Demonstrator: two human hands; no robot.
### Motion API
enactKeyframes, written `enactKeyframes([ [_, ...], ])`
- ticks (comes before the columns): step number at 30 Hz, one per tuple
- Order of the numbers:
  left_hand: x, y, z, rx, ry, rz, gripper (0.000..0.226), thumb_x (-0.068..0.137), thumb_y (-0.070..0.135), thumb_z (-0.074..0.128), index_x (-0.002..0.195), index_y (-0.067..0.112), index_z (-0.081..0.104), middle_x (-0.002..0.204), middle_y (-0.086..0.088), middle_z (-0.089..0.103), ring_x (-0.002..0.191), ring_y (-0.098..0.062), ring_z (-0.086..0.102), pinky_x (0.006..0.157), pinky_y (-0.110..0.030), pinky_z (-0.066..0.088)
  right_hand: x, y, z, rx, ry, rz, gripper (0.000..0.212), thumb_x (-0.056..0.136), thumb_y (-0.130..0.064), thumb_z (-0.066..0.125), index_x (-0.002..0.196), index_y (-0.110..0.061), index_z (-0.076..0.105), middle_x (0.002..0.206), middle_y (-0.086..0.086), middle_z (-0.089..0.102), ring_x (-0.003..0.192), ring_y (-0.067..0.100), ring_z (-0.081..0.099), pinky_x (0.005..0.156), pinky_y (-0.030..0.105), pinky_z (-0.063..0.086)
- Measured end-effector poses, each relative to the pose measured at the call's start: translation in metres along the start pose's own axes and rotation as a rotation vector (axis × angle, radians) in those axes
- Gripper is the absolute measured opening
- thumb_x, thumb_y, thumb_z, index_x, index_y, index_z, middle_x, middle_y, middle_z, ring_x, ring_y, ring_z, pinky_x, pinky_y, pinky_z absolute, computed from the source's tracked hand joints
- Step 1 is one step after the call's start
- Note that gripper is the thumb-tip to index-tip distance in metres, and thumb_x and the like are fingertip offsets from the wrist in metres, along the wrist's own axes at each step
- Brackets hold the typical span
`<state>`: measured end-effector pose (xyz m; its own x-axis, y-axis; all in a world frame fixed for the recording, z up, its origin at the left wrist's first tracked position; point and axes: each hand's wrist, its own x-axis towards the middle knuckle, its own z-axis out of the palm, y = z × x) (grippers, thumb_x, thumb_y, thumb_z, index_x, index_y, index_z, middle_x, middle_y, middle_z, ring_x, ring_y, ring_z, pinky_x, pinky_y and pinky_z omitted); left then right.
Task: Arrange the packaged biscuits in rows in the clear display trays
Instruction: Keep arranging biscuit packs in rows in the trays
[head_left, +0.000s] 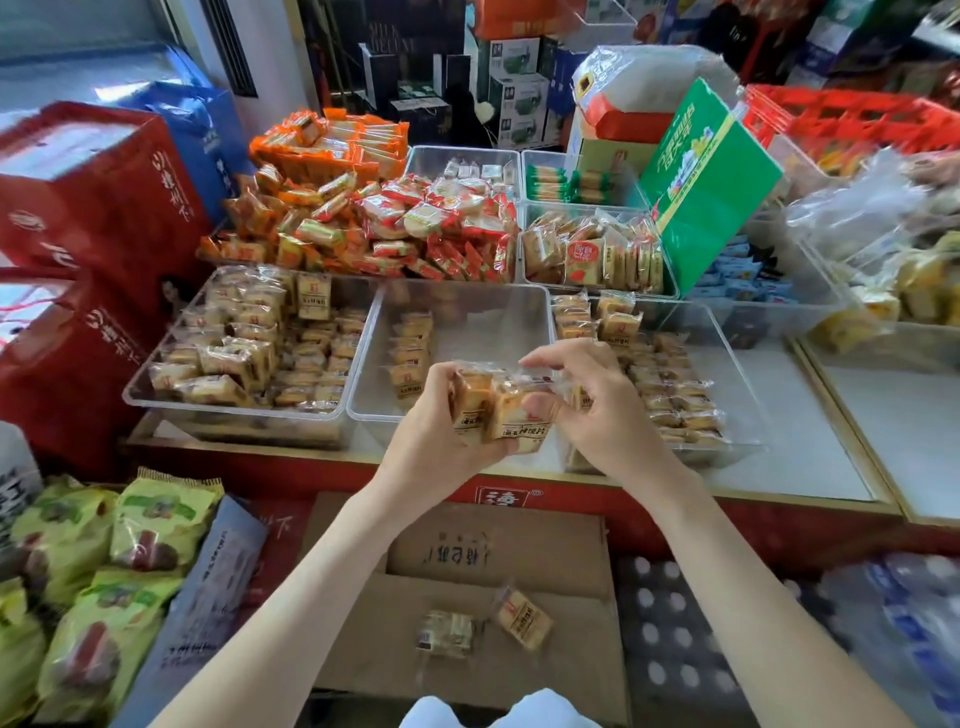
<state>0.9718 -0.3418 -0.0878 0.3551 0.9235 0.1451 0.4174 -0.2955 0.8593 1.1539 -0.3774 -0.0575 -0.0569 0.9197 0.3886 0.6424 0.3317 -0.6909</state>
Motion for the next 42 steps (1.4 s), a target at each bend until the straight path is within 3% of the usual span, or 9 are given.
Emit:
enactKeyframes([
  [3,0.002,-0.008,0.002,0.127,0.032,0.098,0.075,0.068,0.033,0.088,0.119,0.024,0.033,0.109,0.007,0.055,0.097,-0.013,0.061,0.077,-0.02,0.053,0.004,0.005,-0.006,-0.096,-0.015,-0.152,0.009,0.086,-0.017,0.069,0.094,-0.014,0.073,0.093,-0.018,0.06,0.098,0.007,0.051,0.091,0.021,0.042],
  [6,0.003,-0.011,0.003,0.147,0.068,0.132,0.078,0.068,0.032,0.088,0.124,0.015,0.037,0.109,0.005,0.054,0.096,-0.014,0.061,0.075,-0.016,0.05,0.007,0.008,-0.008,-0.192,-0.048,-0.254,0.018,0.086,-0.025,0.066,0.095,-0.012,0.072,0.092,-0.005,0.065,0.095,0.01,0.053,0.088,0.032,0.048],
  [13,0.007,-0.02,0.006,0.165,0.091,0.185,0.079,0.067,0.03,0.089,0.127,0.014,0.04,0.113,0.003,0.055,0.099,-0.013,0.059,0.075,-0.01,0.045,0.011,0.016,-0.009,-0.156,-0.073,-0.337,0.013,0.084,-0.01,0.069,0.095,-0.005,0.074,0.09,0.001,0.066,0.09,0.007,0.053,0.086,0.014,0.045],
  [19,0.01,-0.021,0.007,0.182,0.083,0.227,0.078,0.068,0.028,0.089,0.123,0.03,0.034,0.118,-0.001,0.057,0.102,-0.014,0.06,0.078,-0.022,0.053,0.011,0.015,-0.006,-0.201,0.07,-0.398,0.019,0.089,-0.012,0.056,0.085,-0.003,0.071,0.081,0.005,0.065,0.086,0.014,0.053,0.08,0.027,0.049],
  [23,0.017,-0.006,0.007,-0.157,0.058,-0.063,0.067,0.068,0.021,0.089,0.112,0.023,0.038,0.108,0.009,0.061,0.092,0.0,0.064,0.072,-0.018,0.055,0.016,0.014,-0.002,-0.107,0.219,-0.127,0.015,0.091,-0.017,0.061,0.102,-0.01,0.068,0.097,-0.008,0.058,0.093,0.005,0.05,0.085,0.022,0.046],
  [27,0.028,0.005,0.006,-0.783,0.054,-0.466,0.083,0.055,0.04,0.093,0.123,0.012,0.054,0.112,-0.005,0.071,0.095,-0.014,0.071,0.086,-0.036,0.058,0.01,0.007,0.006,0.187,0.184,0.398,0.039,0.087,-0.032,0.068,0.121,-0.021,0.051,0.104,-0.007,0.056,0.094,0.006,0.055,0.079,0.015,0.047],
  [30,0.027,0.014,0.008,-0.934,0.04,-0.557,0.037,0.076,0.028,0.078,0.109,0.016,0.066,0.097,-0.003,0.076,0.086,-0.016,0.073,0.076,-0.029,0.057,0.003,0.004,0.018,0.662,-0.003,0.607,0.031,0.085,-0.025,0.069,0.112,-0.016,0.055,0.089,0.003,0.066,0.082,0.016,0.061,0.07,0.025,0.05],
  [37,0.026,0.022,0.012,-0.968,0.015,-0.613,0.017,0.086,0.021,0.071,0.102,0.017,0.067,0.093,-0.003,0.077,0.084,-0.016,0.073,0.068,-0.025,0.058,-0.001,0.008,0.026,0.856,0.078,0.581,0.025,0.091,0.002,0.06,0.109,-0.015,0.057,0.081,-0.001,0.068,0.079,0.012,0.059,0.068,0.025,0.049],
  [42,0.025,0.027,0.014,-1.029,-0.022,-0.609,0.02,0.086,0.019,0.069,0.105,0.015,0.066,0.101,-0.008,0.075,0.092,-0.022,0.072,0.083,-0.034,0.058,-0.003,0.011,0.02,1.027,0.071,0.54,0.033,0.088,0.009,0.057,0.112,-0.013,0.049,0.075,0.003,0.063,0.077,0.012,0.059,0.071,0.023,0.049],
])
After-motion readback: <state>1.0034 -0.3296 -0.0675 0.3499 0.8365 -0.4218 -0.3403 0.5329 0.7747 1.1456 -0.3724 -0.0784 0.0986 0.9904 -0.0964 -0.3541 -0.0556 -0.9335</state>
